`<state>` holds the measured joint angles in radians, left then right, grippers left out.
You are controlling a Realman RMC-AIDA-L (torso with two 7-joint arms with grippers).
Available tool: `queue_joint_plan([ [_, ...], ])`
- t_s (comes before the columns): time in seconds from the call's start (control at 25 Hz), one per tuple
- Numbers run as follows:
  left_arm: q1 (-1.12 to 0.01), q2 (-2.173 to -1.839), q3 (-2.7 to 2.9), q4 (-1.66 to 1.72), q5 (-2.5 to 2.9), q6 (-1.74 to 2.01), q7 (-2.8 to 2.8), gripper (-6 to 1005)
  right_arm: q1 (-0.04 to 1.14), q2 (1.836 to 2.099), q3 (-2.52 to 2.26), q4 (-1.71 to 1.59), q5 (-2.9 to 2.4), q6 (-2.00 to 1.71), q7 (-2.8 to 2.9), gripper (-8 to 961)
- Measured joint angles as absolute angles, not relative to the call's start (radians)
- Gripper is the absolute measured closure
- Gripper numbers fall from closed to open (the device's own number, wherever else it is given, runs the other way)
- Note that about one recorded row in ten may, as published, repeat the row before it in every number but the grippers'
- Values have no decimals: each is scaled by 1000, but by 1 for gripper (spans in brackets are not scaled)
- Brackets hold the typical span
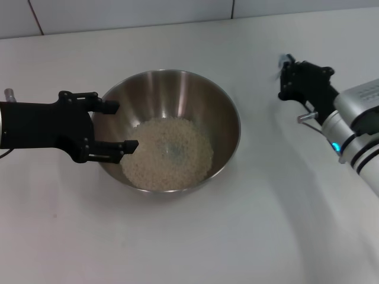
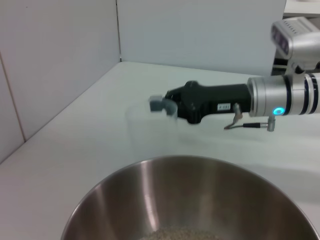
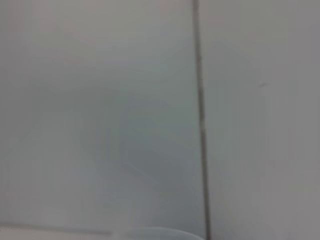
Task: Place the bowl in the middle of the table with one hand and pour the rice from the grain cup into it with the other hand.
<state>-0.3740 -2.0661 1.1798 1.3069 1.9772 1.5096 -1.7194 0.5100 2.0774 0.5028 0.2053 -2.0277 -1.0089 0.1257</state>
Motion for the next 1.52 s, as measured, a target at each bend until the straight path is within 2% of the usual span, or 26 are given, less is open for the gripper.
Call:
queue_joint_plan([
  [0.32,-379,-2068,1182,1305,1977,1508,-1719,155,556,2081,421,196,-2028,-914,126,825],
  [0.64,-380,-2068,1183,1295,1977,1508,-1719,155,518,2083,420,211,-2031,-920,125,814],
  [1.0,-380,-2066,1182,1293,1977,1508,-1719,155,391,2079,430,267,-2073,-1007,125,644],
  [1.08,-380,-2066,1182,1293,1977,1509,-1719,155,325,2077,472,275,-2063,-1078,142,606],
  [1.2,-379,-2066,1182,1293,1977,1509,-1718,155,229,2079,597,263,-2046,-1259,185,375],
  [1.28,-378,-2066,1182,1293,1977,1509,-1717,155,194,2075,676,252,-2046,-1360,228,303],
  [1.4,-378,-2066,1182,1292,1977,1506,-1717,155,223,2037,701,166,-2112,-1499,380,195],
  [1.52,-378,-2066,1182,1292,1977,1505,-1716,155,344,1967,601,-13,-2301,-1653,623,195],
])
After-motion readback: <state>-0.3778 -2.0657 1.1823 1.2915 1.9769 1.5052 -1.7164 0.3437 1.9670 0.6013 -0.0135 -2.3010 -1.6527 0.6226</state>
